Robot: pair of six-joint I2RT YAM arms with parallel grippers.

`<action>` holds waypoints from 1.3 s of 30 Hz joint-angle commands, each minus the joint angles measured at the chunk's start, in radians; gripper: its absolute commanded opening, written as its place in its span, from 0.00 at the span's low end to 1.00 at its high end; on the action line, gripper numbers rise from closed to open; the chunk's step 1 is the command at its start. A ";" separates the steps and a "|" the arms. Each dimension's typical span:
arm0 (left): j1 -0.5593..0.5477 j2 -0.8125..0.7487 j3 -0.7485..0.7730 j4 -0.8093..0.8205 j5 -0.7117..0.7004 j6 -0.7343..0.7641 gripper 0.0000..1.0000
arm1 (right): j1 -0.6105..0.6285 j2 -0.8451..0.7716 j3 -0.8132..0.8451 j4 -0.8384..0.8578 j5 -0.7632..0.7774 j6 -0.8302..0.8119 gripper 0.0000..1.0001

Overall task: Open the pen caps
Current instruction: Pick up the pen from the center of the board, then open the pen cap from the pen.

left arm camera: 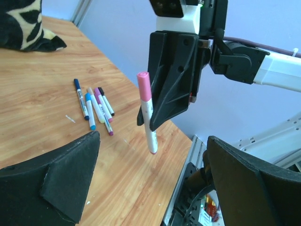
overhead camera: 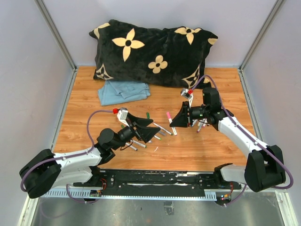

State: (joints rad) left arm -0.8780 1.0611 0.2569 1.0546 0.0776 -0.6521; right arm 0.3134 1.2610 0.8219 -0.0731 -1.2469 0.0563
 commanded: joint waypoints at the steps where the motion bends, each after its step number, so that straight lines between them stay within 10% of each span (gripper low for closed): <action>1: 0.036 -0.013 -0.034 0.084 0.063 -0.049 0.99 | -0.015 -0.007 0.031 -0.020 -0.032 -0.039 0.06; 39: 0.074 0.041 -0.089 0.237 0.063 -0.155 0.99 | -0.015 0.004 0.036 -0.033 -0.058 -0.044 0.06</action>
State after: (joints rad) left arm -0.8131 1.0962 0.1814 1.2270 0.1303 -0.7952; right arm 0.3134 1.2629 0.8223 -0.0891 -1.2762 0.0284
